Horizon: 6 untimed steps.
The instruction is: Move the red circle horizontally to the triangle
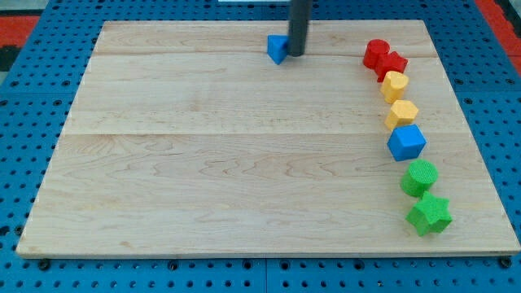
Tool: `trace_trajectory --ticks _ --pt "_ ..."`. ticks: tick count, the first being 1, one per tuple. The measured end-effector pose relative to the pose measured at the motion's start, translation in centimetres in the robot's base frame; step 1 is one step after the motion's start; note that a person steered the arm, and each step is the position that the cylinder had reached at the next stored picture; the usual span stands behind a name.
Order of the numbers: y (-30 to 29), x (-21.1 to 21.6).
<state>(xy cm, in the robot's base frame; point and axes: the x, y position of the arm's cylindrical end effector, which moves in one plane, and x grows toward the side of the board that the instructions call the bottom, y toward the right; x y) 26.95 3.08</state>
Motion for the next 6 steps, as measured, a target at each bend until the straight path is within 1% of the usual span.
trace_trajectory --ticks 1,2,3,4,5,6 --pt "-3.8 -1.6" --pt "0.2 -4.2" --pt "11.0 -6.6" --pt "20.8 -4.7" --pt "20.3 2.2" --pt "13.5 3.5"
